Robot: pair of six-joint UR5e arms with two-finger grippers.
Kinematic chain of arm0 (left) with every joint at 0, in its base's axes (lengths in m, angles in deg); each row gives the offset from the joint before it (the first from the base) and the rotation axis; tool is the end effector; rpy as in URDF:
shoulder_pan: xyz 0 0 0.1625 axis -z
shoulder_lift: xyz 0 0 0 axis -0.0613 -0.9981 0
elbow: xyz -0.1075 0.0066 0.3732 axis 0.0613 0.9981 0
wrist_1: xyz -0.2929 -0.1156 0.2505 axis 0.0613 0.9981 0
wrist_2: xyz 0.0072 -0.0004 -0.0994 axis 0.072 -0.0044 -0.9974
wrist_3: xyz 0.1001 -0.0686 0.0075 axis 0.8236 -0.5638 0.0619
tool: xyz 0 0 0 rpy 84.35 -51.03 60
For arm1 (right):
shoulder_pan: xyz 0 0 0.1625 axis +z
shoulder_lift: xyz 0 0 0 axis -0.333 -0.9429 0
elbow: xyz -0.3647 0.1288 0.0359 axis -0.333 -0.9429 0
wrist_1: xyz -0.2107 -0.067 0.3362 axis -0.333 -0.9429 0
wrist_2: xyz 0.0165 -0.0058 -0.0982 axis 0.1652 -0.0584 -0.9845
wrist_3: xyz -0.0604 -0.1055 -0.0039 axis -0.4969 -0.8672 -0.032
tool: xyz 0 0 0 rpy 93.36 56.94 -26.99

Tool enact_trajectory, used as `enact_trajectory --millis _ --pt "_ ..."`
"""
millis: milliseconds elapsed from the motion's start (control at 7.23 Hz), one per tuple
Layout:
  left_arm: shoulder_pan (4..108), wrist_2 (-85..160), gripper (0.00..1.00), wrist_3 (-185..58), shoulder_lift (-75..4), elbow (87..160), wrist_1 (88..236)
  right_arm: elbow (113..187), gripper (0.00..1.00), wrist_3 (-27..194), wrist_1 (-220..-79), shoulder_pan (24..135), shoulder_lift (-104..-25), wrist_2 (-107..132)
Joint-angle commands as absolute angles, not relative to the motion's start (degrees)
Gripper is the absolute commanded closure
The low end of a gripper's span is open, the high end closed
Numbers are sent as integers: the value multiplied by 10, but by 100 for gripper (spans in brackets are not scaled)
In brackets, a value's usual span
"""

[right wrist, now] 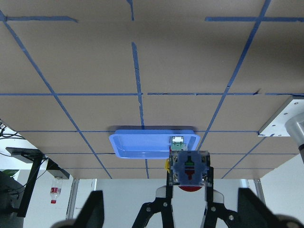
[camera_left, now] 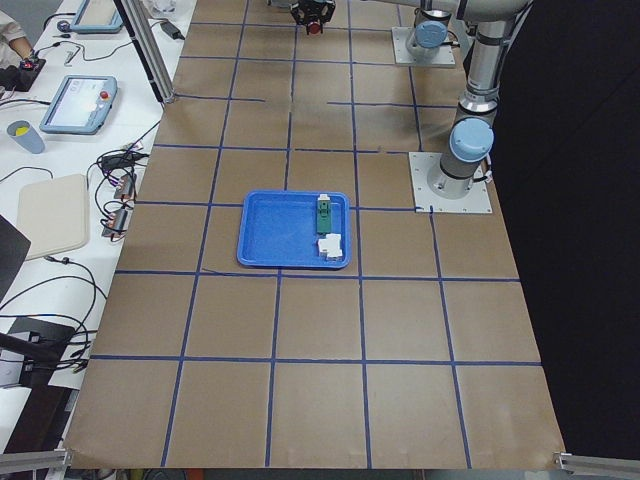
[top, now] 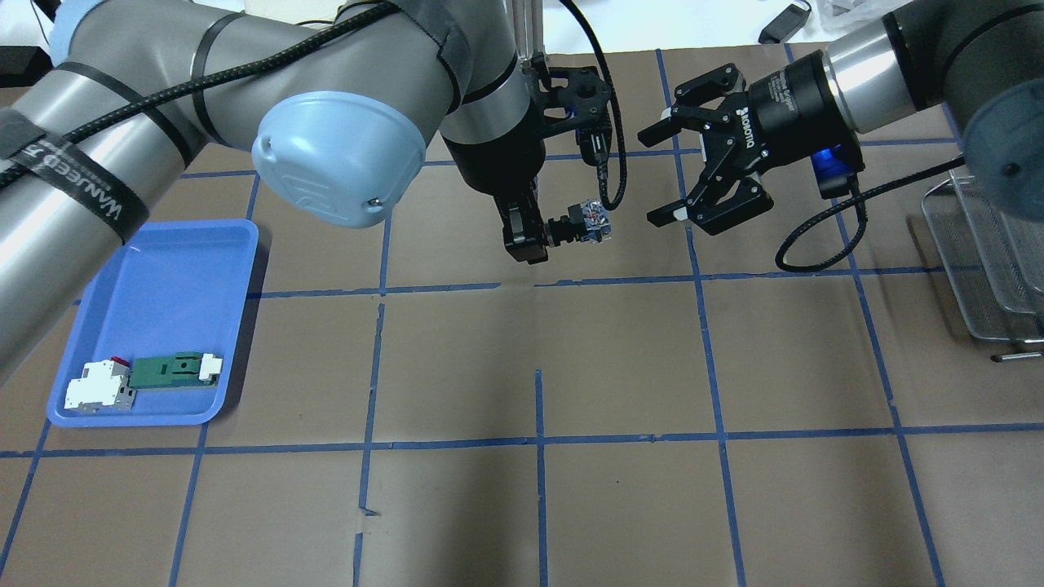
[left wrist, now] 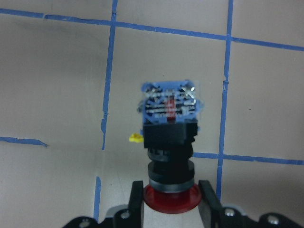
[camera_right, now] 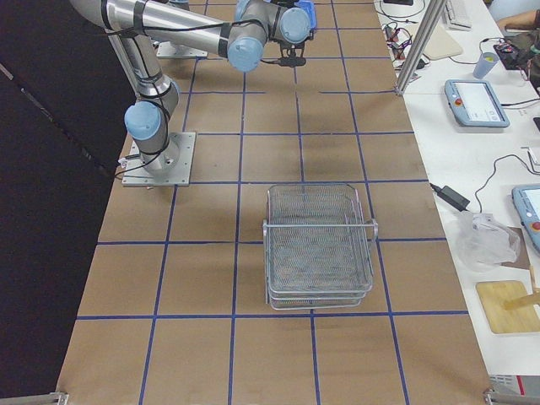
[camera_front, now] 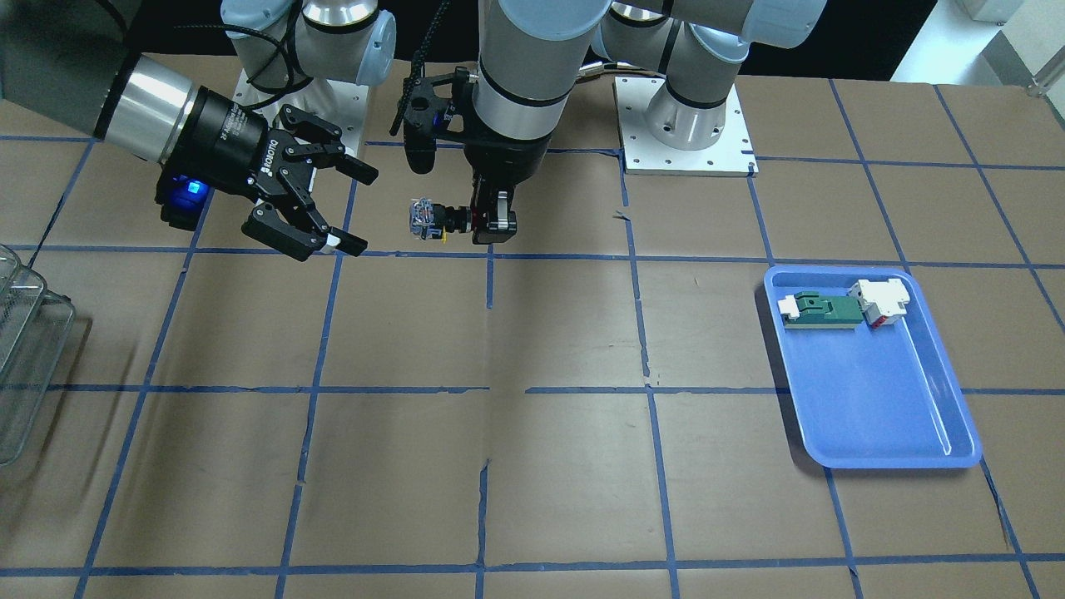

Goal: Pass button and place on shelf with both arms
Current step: 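Swing the right gripper open toward the button held by the left gripper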

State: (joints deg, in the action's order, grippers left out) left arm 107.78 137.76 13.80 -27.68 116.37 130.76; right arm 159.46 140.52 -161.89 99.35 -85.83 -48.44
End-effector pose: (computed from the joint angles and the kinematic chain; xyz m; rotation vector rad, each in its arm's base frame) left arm -0.3479 -0.4593 0.3874 -1.9751 -2.1909 0.0885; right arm 0.1473 -0.4802 0.3827 1.6537 1.6681 0.8100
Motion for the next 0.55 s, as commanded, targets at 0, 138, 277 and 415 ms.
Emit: enact_trajectory --millis 0,138,277,415 --pt "1078 1377 100 138 -280 1163 1308 1625 0 1391 -1619 990 -858 -463" --pt "1078 1377 100 138 -280 1163 1308 1628 0 1390 -1614 988 -858 -464" --pt "1078 1379 100 138 -280 1169 1309 1629 0 1385 -1610 988 -858 -465" --pt "1078 1378 100 138 -281 1169 1308 1643 0 1370 -1610 988 -861 -465"
